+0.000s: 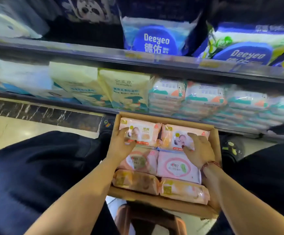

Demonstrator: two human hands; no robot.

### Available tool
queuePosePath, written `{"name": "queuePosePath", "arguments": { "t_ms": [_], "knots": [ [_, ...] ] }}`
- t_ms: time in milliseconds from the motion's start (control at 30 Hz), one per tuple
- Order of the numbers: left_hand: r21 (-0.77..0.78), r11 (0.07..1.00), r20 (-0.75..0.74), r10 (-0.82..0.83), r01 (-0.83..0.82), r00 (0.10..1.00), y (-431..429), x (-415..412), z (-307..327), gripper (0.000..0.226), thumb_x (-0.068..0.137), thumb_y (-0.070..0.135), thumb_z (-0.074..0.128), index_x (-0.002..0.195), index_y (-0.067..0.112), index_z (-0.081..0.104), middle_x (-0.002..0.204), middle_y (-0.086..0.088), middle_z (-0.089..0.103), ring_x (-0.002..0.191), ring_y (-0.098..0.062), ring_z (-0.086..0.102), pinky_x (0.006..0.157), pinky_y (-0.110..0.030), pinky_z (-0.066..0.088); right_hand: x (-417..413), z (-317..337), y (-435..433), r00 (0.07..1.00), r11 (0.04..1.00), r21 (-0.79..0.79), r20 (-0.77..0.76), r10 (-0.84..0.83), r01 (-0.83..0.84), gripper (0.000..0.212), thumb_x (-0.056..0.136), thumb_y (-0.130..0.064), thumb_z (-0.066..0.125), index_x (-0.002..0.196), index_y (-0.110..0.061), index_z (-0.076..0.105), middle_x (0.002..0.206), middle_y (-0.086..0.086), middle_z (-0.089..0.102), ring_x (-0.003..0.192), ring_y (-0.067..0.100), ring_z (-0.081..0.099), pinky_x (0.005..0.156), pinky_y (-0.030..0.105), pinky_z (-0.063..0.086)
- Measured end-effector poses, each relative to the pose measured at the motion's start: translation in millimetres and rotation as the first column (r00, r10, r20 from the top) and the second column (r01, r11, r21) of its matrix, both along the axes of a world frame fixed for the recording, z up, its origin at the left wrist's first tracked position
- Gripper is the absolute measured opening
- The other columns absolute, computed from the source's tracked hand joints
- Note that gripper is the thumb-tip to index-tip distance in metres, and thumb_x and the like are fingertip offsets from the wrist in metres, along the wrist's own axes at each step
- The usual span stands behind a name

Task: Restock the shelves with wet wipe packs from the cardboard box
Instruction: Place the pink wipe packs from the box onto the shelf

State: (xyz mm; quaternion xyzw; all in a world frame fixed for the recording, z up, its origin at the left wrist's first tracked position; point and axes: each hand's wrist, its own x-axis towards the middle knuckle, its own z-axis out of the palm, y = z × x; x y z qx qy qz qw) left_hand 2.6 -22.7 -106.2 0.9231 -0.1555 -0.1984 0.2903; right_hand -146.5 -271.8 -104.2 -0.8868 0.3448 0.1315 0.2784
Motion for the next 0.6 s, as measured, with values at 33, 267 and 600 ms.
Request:
{"name": "queuePosePath", "arguments": {
  "t_ms": [33, 267, 600],
  "knots": [
    [-0.039, 0.999, -0.03, 0.025, -0.027, 0.999, -1, 0, -6, 0.051, 0.078, 0.01, 0.075, 0.124, 0.002, 0.055, 0.159, -0.007, 0.017, 0.112, -0.028, 0.06, 0.066, 0.003, 0.037, -2, -6, -2, 0.999, 0.999, 0.003, -0.04, -0.037, 0.037, 0.058, 0.084, -0.033, 0.063, 0.138, -0.023, 0.045, 0.132, 0.016, 0.047, 0.119, 0.036, 0.046, 0.098, 0.038, 0.041],
    [-0.018, 0.98, -0.083, 0.197, -0.199, 0.977, -14, 3, -38, 0.075, 0.079, 0.028, 0.075, 0.144, 0.022, 0.038, 0.151, -0.01, 0.029, 0.107, -0.02, 0.062, 0.089, -0.033, 0.053, 6, -34, -6, 0.962, 0.961, -0.112, -0.075, -0.263, 0.253, 0.064, 0.077, -0.041, 0.07, 0.136, -0.029, 0.048, 0.125, 0.025, 0.043, 0.111, 0.043, 0.044, 0.094, 0.041, 0.039],
    [0.21, 0.953, 0.013, 0.219, -0.217, 0.976, -22, 7, -49, 0.073, 0.074, 0.05, 0.072, 0.137, 0.037, 0.037, 0.11, -0.015, 0.063, 0.116, -0.024, 0.045, 0.077, -0.03, 0.038, -4, -39, -15, 0.93, 0.924, 0.113, -0.082, -0.358, 0.366, 0.079, 0.077, -0.047, 0.07, 0.142, -0.049, 0.025, 0.112, 0.019, 0.047, 0.098, 0.041, 0.056, 0.09, 0.044, 0.049]
  ]
}}
